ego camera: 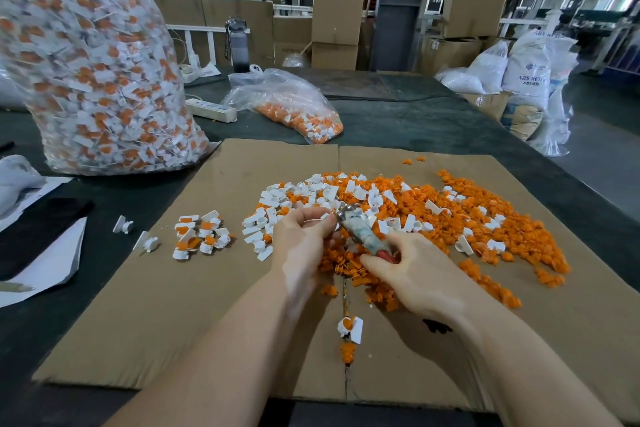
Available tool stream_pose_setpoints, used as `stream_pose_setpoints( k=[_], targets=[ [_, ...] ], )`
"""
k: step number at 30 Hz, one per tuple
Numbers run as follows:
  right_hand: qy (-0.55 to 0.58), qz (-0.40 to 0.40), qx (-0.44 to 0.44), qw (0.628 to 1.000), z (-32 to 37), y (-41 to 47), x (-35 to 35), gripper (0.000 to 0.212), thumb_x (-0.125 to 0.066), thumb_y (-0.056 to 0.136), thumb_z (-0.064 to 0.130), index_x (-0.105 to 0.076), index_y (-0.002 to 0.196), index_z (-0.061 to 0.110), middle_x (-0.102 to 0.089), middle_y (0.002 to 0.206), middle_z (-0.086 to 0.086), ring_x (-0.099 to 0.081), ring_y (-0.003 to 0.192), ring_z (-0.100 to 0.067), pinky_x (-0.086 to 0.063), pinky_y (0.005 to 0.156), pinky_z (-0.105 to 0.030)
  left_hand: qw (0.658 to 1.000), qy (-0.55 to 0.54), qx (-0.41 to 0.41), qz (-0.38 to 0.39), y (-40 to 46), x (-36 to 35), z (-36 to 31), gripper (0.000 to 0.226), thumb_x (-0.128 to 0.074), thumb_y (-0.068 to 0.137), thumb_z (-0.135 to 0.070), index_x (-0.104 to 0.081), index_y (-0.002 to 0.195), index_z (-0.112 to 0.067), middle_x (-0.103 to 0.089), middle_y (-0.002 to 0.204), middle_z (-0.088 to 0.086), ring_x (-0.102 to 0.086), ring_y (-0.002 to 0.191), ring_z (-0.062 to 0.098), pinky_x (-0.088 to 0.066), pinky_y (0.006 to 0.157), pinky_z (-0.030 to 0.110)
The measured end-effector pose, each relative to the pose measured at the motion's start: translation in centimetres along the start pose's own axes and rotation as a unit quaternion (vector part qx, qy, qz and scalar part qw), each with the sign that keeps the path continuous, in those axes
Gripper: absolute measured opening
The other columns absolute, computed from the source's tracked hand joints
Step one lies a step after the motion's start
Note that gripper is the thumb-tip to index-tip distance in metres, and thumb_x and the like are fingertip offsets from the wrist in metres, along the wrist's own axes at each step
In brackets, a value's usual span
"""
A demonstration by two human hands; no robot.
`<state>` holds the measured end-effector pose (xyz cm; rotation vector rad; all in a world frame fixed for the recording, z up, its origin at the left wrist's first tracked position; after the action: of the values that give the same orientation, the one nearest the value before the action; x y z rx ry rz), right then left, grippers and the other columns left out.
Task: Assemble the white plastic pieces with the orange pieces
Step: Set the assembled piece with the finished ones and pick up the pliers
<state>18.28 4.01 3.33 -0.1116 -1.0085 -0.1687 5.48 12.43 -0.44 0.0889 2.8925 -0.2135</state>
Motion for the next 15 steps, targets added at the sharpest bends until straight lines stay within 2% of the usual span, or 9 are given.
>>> stream_pose_setpoints(
  k=[2,4,6,7,9,10,13,15],
  targets=[
    [0.019,-0.044,-0.012,0.999,-1.0,-0.1,0.6,0.033,-0.054,0.083,0.057,-0.048,0.082,0.025,-0.044,0.082,0.012,-0.044,0.070,-0.005,-0.029,0.055,-0.021,1.000,0.015,-0.015,-0.002,-0.1,0.5,0.0,0.010,-0.061,0.088,-0.003,-0.063,0.097,-0.005,-0.061,0.068,0.004,-0.056,0.053,0.007,-0.049,0.054,0.017],
    [0.010,-0.112,-0.037,0.993,-2.6,0.0,1.6,0.034,-0.056,0.082,0.056,-0.051,0.093,0.024,-0.045,0.082,0.014,-0.047,0.072,-0.005,-0.034,0.056,-0.021,0.995,0.077,-0.058,0.003,-0.3,1.1,-0.2,0.012,-0.061,0.089,-0.008,-0.065,0.100,-0.011,-0.060,0.066,0.001,-0.056,0.054,0.003,-0.048,0.057,0.015],
    [-0.039,-0.178,-0.071,0.981,-4.3,0.2,2.8,0.037,-0.056,0.084,0.053,-0.053,0.102,0.020,-0.051,0.085,0.007,-0.051,0.076,-0.011,-0.039,0.059,-0.025,0.982,0.152,-0.110,0.019,-0.8,1.4,-0.5,0.017,-0.059,0.091,-0.012,-0.068,0.103,-0.019,-0.061,0.070,-0.005,-0.055,0.060,-0.005,-0.044,0.062,0.009],
    [-0.075,-0.200,-0.087,0.973,-5.0,0.3,3.3,0.040,-0.056,0.085,0.053,-0.054,0.105,0.018,-0.054,0.089,0.002,-0.052,0.082,-0.015,-0.042,0.063,-0.028,0.974,0.184,-0.129,0.027,-1.0,1.3,-0.6,0.019,-0.057,0.092,-0.014,-0.069,0.105,-0.022,-0.062,0.079,-0.011,-0.054,0.068,-0.009,-0.042,0.070,0.007],
    [-0.148,-0.210,-0.107,0.960,-6.2,0.6,3.6,0.047,-0.054,0.084,0.056,-0.056,0.106,0.015,-0.056,0.096,-0.003,-0.054,0.091,-0.020,-0.044,0.070,-0.031,0.961,0.227,-0.156,0.038,-1.4,0.9,-0.6,0.022,-0.056,0.093,-0.016,-0.068,0.111,-0.022,-0.059,0.097,-0.019,-0.051,0.085,-0.014,-0.036,0.080,0.001],
    [-0.177,-0.204,-0.110,0.956,-6.6,0.8,3.4,0.051,-0.053,0.083,0.059,-0.057,0.106,0.014,-0.057,0.097,-0.004,-0.054,0.093,-0.021,-0.045,0.073,-0.031,0.956,0.239,-0.164,0.039,-1.5,0.7,-0.6,0.023,-0.056,0.093,-0.017,-0.067,0.113,-0.022,-0.058,0.100,-0.020,-0.049,0.087,-0.015,-0.033,0.077,-0.003],
    [-0.239,-0.185,-0.111,0.947,-7.1,1.1,2.9,0.061,-0.044,0.081,0.069,-0.059,0.106,0.015,-0.058,0.102,-0.005,-0.054,0.097,-0.021,-0.046,0.079,-0.031,0.950,0.261,-0.173,0.024,-1.6,0.7,-0.3,0.023,-0.056,0.093,-0.018,-0.064,0.112,-0.027,-0.063,0.093,-0.011,-0.056,0.086,0.000,-0.037,0.067,-0.002],
    [-0.285,-0.181,-0.122,0.933,-7.1,1.0,2.6,0.066,-0.039,0.081,0.071,-0.058,0.113,0.017,-0.057,0.113,-0.006,-0.051,0.108,-0.022,-0.041,0.090,-0.033,0.947,0.263,-0.181,0.016,-1.6,0.8,-0.1,0.020,-0.056,0.093,-0.017,-0.064,0.108,-0.027,-0.063,0.090,-0.012,-0.058,0.087,0.001,-0.037,0.067,-0.002]
  ],
)
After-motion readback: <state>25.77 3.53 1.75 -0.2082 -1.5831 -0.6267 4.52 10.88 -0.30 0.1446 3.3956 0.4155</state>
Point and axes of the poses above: each hand's wrist, its own y-axis towards the middle knuckle, its own x-axis out of the back of the hand, z = x × y, the point moved 7 cm from there along y, towards the middle knuckle
